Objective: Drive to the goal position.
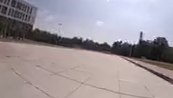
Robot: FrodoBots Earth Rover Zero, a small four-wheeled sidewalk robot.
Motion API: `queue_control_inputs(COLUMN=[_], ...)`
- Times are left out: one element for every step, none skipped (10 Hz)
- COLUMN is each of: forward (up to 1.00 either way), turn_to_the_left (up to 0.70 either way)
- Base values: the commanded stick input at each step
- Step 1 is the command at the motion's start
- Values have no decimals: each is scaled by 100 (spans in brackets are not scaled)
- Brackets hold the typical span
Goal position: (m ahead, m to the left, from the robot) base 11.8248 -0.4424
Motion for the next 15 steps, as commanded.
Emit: queue_control_inputs(forward=[70,70,70,70,70,70,70,70,70,70,70,70,70,70,70], turn_to_the_left=[1,1,1,1,1,1,1,1,1,1,1,1,1,1,1])
